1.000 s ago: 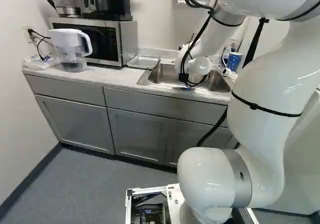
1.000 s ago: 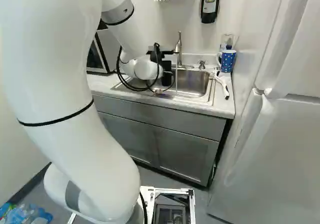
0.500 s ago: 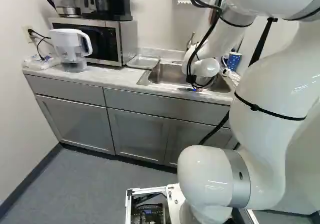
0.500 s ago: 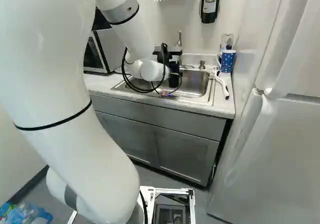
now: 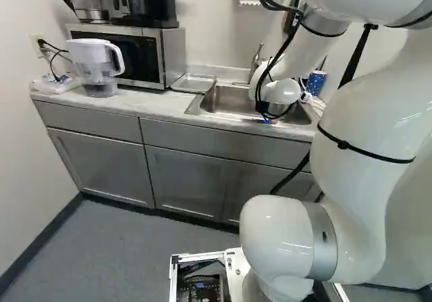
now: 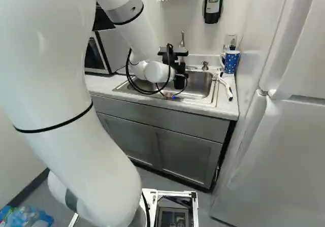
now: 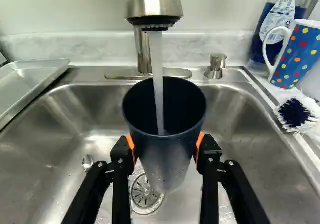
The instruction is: Rinse the cup and place it in the tray
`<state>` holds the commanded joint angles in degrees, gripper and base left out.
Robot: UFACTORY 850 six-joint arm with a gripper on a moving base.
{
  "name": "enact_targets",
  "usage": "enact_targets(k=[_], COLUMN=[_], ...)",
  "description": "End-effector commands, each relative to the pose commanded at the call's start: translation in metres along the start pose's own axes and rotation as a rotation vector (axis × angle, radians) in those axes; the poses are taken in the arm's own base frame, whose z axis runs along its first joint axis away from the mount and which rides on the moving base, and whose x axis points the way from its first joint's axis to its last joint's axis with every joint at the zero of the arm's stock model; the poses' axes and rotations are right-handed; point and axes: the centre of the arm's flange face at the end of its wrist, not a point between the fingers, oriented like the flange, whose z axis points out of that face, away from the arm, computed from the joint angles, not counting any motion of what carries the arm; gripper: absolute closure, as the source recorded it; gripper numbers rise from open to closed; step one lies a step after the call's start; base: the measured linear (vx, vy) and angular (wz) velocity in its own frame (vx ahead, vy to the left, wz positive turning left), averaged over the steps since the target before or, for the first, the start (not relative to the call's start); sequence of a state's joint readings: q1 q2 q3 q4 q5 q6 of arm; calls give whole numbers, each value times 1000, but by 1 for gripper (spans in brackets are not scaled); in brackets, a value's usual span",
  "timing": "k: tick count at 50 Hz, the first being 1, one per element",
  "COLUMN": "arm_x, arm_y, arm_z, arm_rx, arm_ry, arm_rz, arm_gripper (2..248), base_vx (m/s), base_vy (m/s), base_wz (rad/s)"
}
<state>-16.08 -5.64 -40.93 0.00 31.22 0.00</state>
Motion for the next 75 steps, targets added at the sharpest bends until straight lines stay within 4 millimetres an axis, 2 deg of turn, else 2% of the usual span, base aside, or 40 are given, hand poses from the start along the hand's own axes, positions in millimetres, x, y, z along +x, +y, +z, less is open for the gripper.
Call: enact_targets(k=[75], arm_x=[0], arm_y=[0], arm_z=[0], arm_rx=[0], arm_ry=[0], arm_rz=[0], arm_gripper=[125], base_vx=[0], base_vy=[0], base_wz=[0])
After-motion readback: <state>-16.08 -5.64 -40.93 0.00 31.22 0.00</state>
